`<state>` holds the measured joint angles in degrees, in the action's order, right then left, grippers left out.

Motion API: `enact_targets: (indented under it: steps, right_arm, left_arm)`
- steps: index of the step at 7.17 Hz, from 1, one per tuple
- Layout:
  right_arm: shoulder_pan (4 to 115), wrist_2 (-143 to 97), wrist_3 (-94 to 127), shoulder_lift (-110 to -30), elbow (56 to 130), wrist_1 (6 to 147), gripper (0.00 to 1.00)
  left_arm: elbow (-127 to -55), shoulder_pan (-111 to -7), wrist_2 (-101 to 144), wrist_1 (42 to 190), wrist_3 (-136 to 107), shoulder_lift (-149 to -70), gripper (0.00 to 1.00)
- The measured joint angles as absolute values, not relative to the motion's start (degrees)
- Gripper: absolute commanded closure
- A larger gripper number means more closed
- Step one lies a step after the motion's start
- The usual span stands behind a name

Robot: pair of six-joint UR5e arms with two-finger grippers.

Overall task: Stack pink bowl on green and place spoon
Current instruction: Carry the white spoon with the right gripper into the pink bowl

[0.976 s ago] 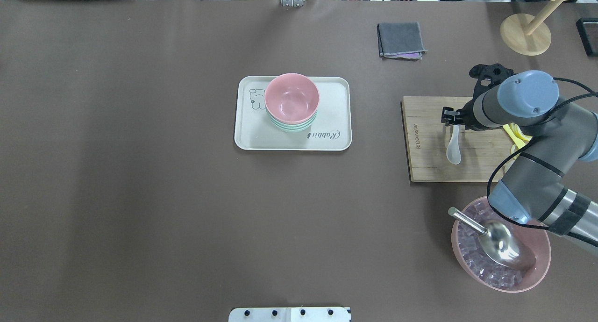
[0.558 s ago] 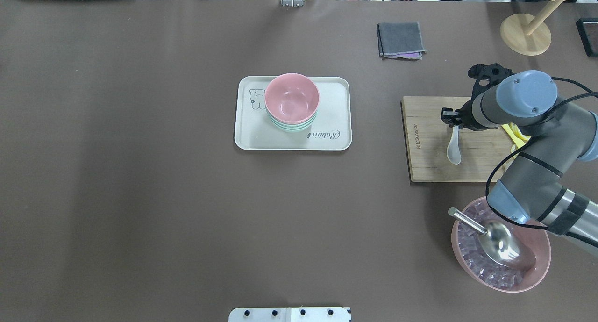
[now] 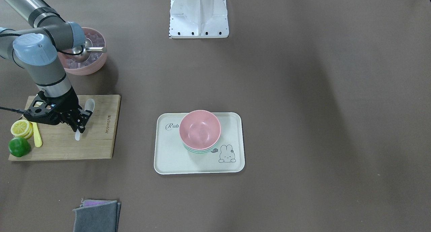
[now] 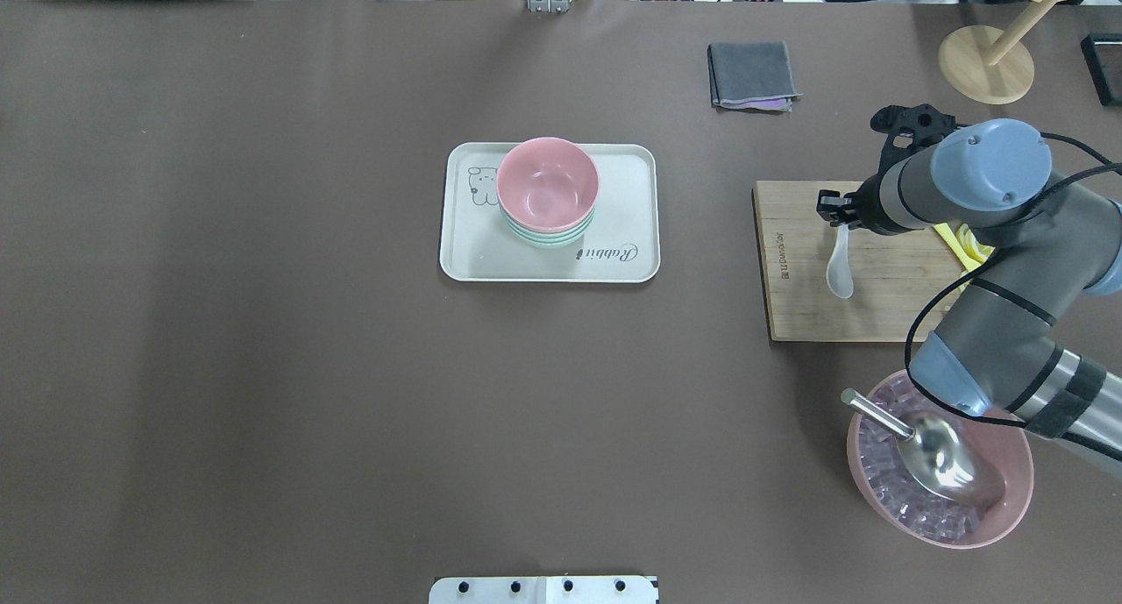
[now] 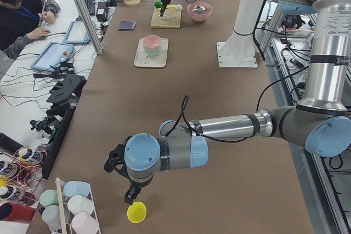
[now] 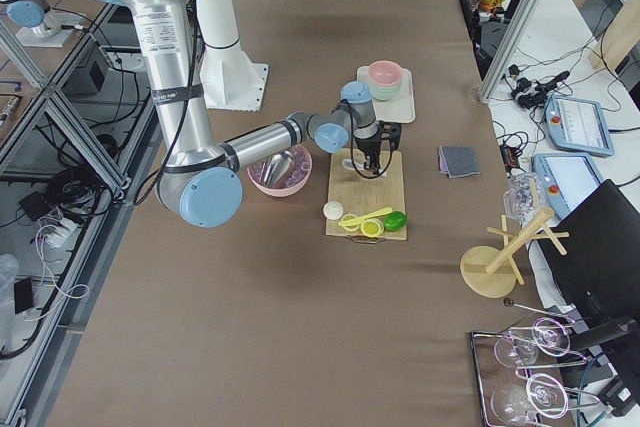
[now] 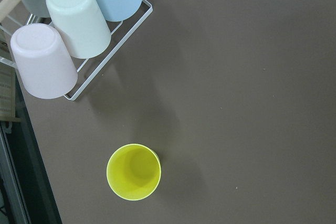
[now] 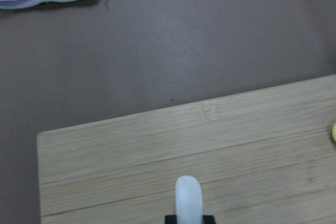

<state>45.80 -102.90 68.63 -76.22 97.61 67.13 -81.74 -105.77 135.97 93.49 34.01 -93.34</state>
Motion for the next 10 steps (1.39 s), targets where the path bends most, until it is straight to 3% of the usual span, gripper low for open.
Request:
enact_targets:
  steps: [2, 5, 10]
  right_arm:
    - [45.38, -102.82, 69.39, -70.13, 98.45, 68.71, 1.0]
    - [41.96, -98.64, 74.9, -54.62, 96.75, 83.52, 1.0]
    - [36.85, -93.36, 87.45, -31.63, 72.69, 88.03, 1.0]
  left_arm:
    - [-81.84, -105.76, 136.03, 93.51, 34.01, -93.34, 0.02]
    - [-81.86, -105.73, 136.06, 93.52, 34.01, -93.34, 0.02]
    - [-81.9, -105.73, 136.05, 93.51, 34.03, -92.67, 0.02]
